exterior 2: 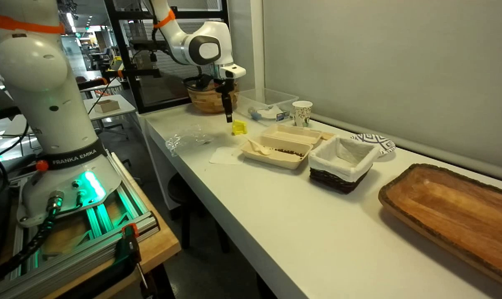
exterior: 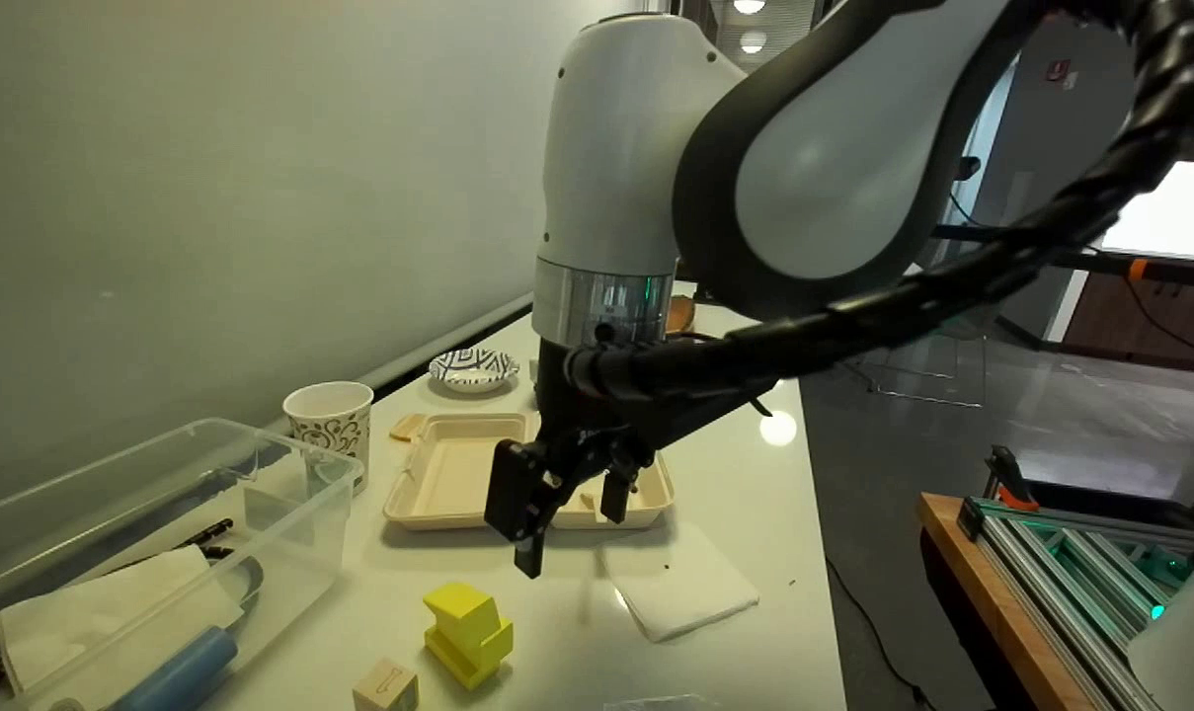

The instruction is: Pick up the yellow object from the counter and put it in the wooden bowl

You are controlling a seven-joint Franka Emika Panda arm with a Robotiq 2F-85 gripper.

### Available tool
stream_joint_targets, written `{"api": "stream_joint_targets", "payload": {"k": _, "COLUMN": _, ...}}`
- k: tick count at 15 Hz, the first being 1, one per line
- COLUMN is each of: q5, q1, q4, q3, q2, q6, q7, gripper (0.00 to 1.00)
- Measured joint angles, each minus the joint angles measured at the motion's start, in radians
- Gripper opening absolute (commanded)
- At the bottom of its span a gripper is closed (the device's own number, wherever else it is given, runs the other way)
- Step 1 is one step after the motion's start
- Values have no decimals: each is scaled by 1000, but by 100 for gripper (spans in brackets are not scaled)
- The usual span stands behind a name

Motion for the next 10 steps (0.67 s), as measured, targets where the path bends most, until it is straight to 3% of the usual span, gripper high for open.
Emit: {"api": "stream_joint_targets", "payload": {"k": 10, "q5": 26, "q1": 33, "q4": 21, "q3": -19, "q2": 19, "q6": 0, "q7": 4, "gripper": 100}}
